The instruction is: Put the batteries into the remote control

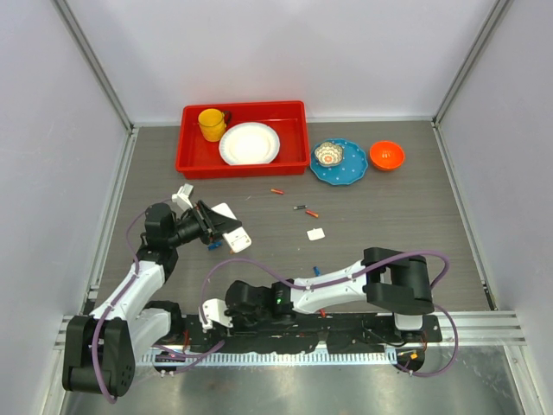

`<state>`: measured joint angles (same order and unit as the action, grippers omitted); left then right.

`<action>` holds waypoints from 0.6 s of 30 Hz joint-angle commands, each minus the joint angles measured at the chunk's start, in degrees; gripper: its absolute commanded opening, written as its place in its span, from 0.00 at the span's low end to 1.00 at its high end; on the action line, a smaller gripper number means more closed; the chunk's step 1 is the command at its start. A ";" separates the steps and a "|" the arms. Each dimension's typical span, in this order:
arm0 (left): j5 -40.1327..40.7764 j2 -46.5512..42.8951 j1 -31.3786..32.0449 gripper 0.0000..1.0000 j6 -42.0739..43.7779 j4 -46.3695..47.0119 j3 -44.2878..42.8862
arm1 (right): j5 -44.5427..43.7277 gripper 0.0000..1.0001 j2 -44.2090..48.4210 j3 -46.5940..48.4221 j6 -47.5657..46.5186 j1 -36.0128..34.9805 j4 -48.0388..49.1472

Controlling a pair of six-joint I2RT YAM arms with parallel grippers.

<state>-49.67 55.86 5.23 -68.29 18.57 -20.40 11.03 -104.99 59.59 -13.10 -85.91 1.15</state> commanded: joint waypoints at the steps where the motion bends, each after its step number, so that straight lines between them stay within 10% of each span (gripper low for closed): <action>1: -1.66 -0.40 -0.14 0.00 0.88 2.09 0.45 | -0.30 0.35 -0.22 1.05 0.53 -0.93 1.05; 18: -1.92 -0.75 -0.22 0.00 0.44 2.88 1.42 | -1.80 0.26 -1.97 0.79 1.59 -1.28 -0.53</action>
<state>-49.76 55.86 5.23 -68.34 18.63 -18.92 9.96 -106.39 59.61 -12.05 -86.85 0.86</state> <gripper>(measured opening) 0.259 0.283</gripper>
